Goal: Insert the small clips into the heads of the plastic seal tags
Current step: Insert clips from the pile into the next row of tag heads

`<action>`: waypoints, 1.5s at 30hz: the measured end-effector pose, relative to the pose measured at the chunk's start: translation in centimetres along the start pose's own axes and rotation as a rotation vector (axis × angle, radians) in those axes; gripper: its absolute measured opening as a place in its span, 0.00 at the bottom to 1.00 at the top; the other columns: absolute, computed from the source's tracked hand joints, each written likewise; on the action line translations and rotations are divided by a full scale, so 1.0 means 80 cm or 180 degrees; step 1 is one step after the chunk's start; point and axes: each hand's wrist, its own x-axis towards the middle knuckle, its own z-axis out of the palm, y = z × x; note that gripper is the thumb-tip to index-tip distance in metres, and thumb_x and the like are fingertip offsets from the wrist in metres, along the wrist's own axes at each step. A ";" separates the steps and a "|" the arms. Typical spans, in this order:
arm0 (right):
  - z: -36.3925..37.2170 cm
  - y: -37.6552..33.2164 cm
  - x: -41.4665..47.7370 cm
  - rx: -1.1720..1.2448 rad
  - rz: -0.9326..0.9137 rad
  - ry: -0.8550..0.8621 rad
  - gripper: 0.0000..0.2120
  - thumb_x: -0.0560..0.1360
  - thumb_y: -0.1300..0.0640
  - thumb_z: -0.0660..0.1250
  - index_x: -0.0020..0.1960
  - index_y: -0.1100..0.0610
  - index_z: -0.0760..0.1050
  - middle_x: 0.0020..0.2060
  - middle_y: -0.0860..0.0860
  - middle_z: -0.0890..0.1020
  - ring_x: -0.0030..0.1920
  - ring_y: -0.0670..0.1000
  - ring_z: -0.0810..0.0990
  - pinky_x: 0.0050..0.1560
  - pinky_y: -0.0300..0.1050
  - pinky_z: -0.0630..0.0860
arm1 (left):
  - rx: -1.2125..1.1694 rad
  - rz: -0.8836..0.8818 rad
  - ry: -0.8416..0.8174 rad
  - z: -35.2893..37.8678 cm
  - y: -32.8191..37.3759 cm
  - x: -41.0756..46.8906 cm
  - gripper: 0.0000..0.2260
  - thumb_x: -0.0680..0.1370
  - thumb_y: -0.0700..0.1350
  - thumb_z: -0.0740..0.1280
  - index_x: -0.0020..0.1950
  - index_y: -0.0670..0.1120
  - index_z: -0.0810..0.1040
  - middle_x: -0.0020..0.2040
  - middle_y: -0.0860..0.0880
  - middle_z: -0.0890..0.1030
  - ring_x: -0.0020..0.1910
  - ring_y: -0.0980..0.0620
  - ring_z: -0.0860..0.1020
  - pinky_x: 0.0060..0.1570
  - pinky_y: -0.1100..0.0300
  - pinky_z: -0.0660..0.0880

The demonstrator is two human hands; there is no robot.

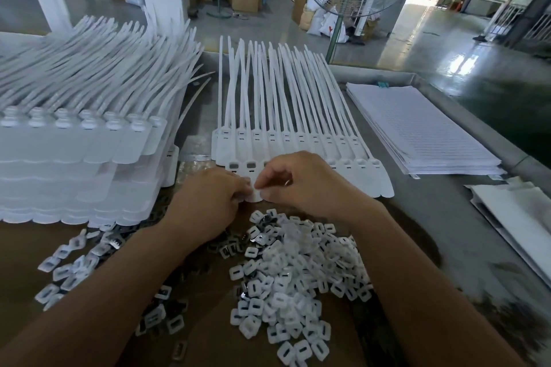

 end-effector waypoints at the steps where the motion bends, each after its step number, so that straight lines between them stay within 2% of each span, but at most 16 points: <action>1: 0.002 -0.009 -0.004 -0.0086 -0.0135 -0.0223 0.05 0.71 0.59 0.71 0.46 0.54 0.81 0.36 0.38 0.78 0.38 0.34 0.77 0.43 0.25 0.72 | -0.0059 -0.0010 -0.0002 -0.001 0.000 -0.001 0.10 0.75 0.40 0.62 0.49 0.50 0.82 0.47 0.54 0.81 0.50 0.52 0.76 0.50 0.60 0.71; 3: 0.008 -0.024 -0.009 -0.0346 -0.0347 -0.0588 0.07 0.70 0.59 0.71 0.48 0.55 0.82 0.37 0.38 0.78 0.37 0.34 0.75 0.46 0.26 0.70 | -0.0313 -0.0016 0.0072 -0.002 -0.001 -0.003 0.09 0.74 0.40 0.64 0.45 0.51 0.82 0.38 0.57 0.76 0.41 0.57 0.73 0.45 0.62 0.69; 5: 0.017 -0.033 -0.011 -0.0679 -0.0457 -0.0808 0.09 0.71 0.58 0.71 0.50 0.54 0.82 0.43 0.42 0.81 0.41 0.37 0.74 0.47 0.29 0.69 | -0.0506 0.0024 0.0185 -0.002 -0.002 -0.004 0.09 0.73 0.38 0.66 0.45 0.50 0.83 0.37 0.57 0.76 0.38 0.59 0.71 0.45 0.63 0.68; 7: 0.027 -0.036 -0.011 -0.1027 -0.0499 -0.0930 0.11 0.71 0.57 0.70 0.53 0.53 0.81 0.49 0.46 0.82 0.48 0.43 0.76 0.51 0.36 0.70 | -0.0502 0.0041 0.0206 -0.002 -0.002 -0.004 0.10 0.73 0.37 0.67 0.48 0.49 0.83 0.45 0.53 0.82 0.43 0.57 0.74 0.50 0.63 0.69; 9: 0.032 -0.036 -0.010 -0.1192 -0.0480 -0.0939 0.11 0.71 0.58 0.69 0.53 0.53 0.81 0.51 0.48 0.81 0.52 0.48 0.76 0.52 0.40 0.71 | -0.0475 0.0034 0.0191 -0.001 -0.003 -0.003 0.11 0.72 0.36 0.67 0.51 0.49 0.83 0.52 0.51 0.82 0.51 0.54 0.76 0.55 0.62 0.69; 18: 0.034 -0.030 -0.007 -0.1211 -0.0452 -0.0980 0.05 0.73 0.57 0.67 0.49 0.55 0.78 0.48 0.49 0.79 0.46 0.45 0.71 0.46 0.39 0.67 | -0.0409 0.0101 0.0208 -0.001 -0.002 -0.003 0.12 0.72 0.36 0.67 0.51 0.49 0.83 0.54 0.51 0.81 0.55 0.53 0.77 0.55 0.63 0.67; 21: 0.031 -0.028 -0.007 -0.0998 -0.0418 -0.0951 0.01 0.75 0.58 0.65 0.45 0.54 0.73 0.42 0.48 0.76 0.43 0.44 0.70 0.43 0.38 0.66 | -0.0366 0.0108 0.0232 -0.002 -0.001 -0.003 0.10 0.71 0.35 0.66 0.46 0.46 0.84 0.47 0.49 0.83 0.48 0.52 0.78 0.53 0.60 0.72; 24: 0.027 -0.027 -0.007 -0.0606 -0.0314 -0.0768 0.01 0.76 0.59 0.64 0.45 0.56 0.72 0.36 0.44 0.72 0.38 0.44 0.71 0.38 0.35 0.67 | -0.0373 0.0061 0.0204 -0.005 0.001 -0.003 0.08 0.70 0.35 0.66 0.37 0.46 0.81 0.34 0.52 0.78 0.37 0.53 0.74 0.43 0.57 0.73; 26: 0.024 -0.026 -0.007 -0.0406 -0.0294 -0.0586 0.04 0.76 0.60 0.64 0.43 0.54 0.71 0.34 0.42 0.72 0.35 0.41 0.70 0.34 0.31 0.66 | -0.0334 0.0023 0.0180 -0.005 0.002 -0.003 0.08 0.71 0.36 0.66 0.35 0.48 0.79 0.32 0.55 0.74 0.35 0.56 0.72 0.42 0.58 0.72; 29: 0.016 -0.021 -0.006 -0.0095 -0.0179 -0.0213 0.08 0.74 0.61 0.65 0.39 0.51 0.70 0.33 0.42 0.73 0.33 0.37 0.72 0.34 0.26 0.67 | -0.0148 0.0058 0.0083 -0.004 0.002 -0.002 0.09 0.74 0.38 0.64 0.44 0.48 0.82 0.39 0.52 0.80 0.40 0.54 0.74 0.47 0.58 0.71; 32: 0.004 -0.009 -0.004 0.0124 -0.0002 0.0243 0.11 0.73 0.63 0.67 0.38 0.48 0.71 0.34 0.42 0.76 0.34 0.33 0.73 0.36 0.25 0.69 | -0.0054 0.0006 0.0036 -0.003 0.002 0.001 0.12 0.76 0.40 0.63 0.55 0.51 0.81 0.55 0.54 0.80 0.55 0.54 0.75 0.57 0.61 0.67; 34: -0.003 0.002 -0.002 0.0279 0.0139 0.0478 0.11 0.72 0.63 0.67 0.41 0.48 0.71 0.36 0.46 0.78 0.36 0.38 0.75 0.39 0.31 0.73 | -0.0077 -0.0020 0.0044 -0.002 0.001 0.003 0.12 0.76 0.41 0.63 0.57 0.50 0.79 0.59 0.57 0.78 0.59 0.56 0.73 0.61 0.64 0.64; 37: -0.010 0.018 0.000 0.0516 0.0393 0.0746 0.09 0.72 0.63 0.68 0.47 0.50 0.74 0.37 0.50 0.81 0.35 0.45 0.79 0.41 0.42 0.79 | -0.0089 -0.0025 0.0037 0.000 0.000 0.003 0.12 0.76 0.41 0.63 0.58 0.50 0.79 0.59 0.57 0.78 0.59 0.57 0.73 0.60 0.65 0.63; 39: -0.011 0.026 0.003 0.0664 0.0523 0.0915 0.07 0.71 0.63 0.69 0.45 0.51 0.77 0.37 0.50 0.82 0.37 0.48 0.81 0.42 0.44 0.81 | -0.0064 -0.0041 0.0000 0.001 -0.001 0.003 0.13 0.76 0.41 0.62 0.59 0.50 0.78 0.60 0.57 0.77 0.60 0.57 0.72 0.62 0.64 0.63; 42: -0.010 0.039 0.007 0.0604 0.0563 0.1056 0.08 0.72 0.62 0.70 0.39 0.50 0.78 0.34 0.44 0.81 0.35 0.41 0.80 0.39 0.31 0.77 | -0.0050 -0.0043 -0.0035 0.001 -0.002 0.003 0.14 0.76 0.40 0.62 0.60 0.51 0.78 0.61 0.57 0.77 0.61 0.56 0.72 0.62 0.62 0.64; 45: -0.010 0.050 0.013 0.0341 0.0588 0.1180 0.05 0.72 0.61 0.70 0.42 0.52 0.81 0.34 0.38 0.78 0.35 0.35 0.76 0.37 0.23 0.71 | -0.0039 -0.0036 -0.0051 0.001 -0.002 0.002 0.14 0.77 0.40 0.61 0.60 0.51 0.77 0.61 0.56 0.76 0.62 0.56 0.72 0.62 0.62 0.65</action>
